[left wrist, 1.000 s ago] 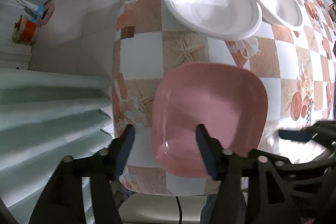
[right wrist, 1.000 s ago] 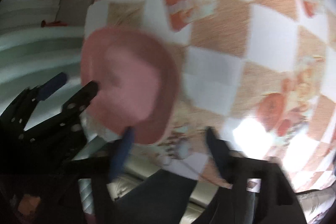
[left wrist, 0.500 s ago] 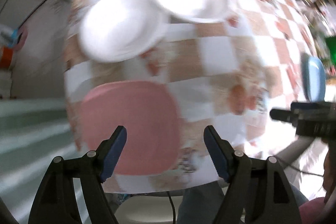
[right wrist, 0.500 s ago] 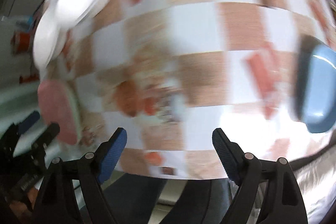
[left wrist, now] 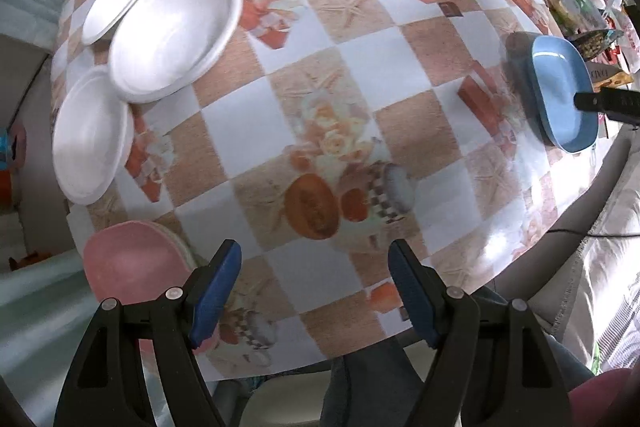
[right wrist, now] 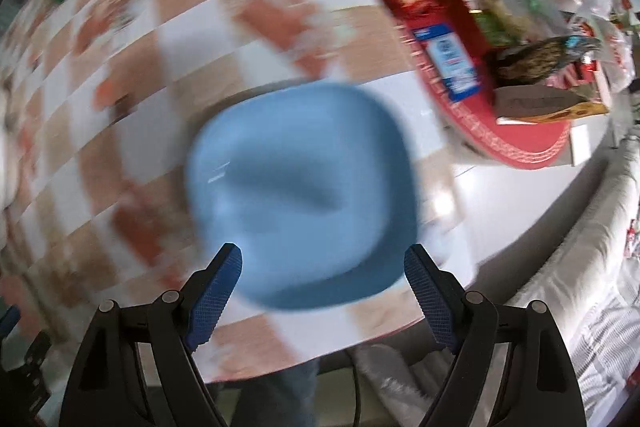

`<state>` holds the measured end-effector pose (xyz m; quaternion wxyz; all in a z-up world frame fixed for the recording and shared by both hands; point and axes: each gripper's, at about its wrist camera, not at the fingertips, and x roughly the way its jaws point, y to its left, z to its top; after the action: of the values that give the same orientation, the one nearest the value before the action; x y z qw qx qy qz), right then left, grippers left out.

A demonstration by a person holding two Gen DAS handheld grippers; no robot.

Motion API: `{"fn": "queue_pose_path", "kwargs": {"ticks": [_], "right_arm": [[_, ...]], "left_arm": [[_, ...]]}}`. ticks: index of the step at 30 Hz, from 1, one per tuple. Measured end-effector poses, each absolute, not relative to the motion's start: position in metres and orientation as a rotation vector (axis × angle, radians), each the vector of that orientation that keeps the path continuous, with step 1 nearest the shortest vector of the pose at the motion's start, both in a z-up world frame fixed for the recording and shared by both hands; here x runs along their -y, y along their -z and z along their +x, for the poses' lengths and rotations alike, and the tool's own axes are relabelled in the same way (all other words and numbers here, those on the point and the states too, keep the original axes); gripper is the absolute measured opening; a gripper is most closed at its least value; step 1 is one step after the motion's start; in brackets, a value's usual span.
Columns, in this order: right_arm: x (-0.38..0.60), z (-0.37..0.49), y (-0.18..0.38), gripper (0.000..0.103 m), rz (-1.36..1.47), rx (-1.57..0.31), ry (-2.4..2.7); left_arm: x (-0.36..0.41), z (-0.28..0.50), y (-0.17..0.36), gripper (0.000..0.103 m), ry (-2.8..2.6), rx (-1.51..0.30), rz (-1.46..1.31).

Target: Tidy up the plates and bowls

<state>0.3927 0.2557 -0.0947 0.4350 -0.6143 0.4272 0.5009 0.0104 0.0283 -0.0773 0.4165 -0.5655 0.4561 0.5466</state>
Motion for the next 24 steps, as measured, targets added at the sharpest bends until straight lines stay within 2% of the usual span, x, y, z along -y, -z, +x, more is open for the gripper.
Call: {"fn": "queue_pose_path", "kwargs": {"ticks": [5, 10, 12, 20, 24], "right_arm": [[-0.257, 0.427, 0.129, 0.084, -1.529, -1.065, -1.237], [-0.251, 0.41, 0.153, 0.084, -1.577, -1.044, -1.326], [-0.244, 0.397, 0.153, 0.087, -1.601, -1.031, -1.355], [-0.214, 0.349, 0.15, 0.087, -1.659, -1.03, -1.447], [-0.186, 0.317, 0.148, 0.087, -1.69, -1.088, -1.494]], "left_arm": [[-0.029, 0.021, 0.081, 0.079, -1.369, -1.172, -1.432], [-0.026, 0.027, 0.095, 0.079, -1.367, -1.209, -1.452], [-0.023, 0.03, 0.1, 0.079, -1.368, -1.222, -1.454], [-0.024, 0.035, 0.097, 0.079, -1.372, -1.229, -1.431], [-0.021, 0.034, 0.093, 0.079, -1.376, -1.223, -1.439]]}}
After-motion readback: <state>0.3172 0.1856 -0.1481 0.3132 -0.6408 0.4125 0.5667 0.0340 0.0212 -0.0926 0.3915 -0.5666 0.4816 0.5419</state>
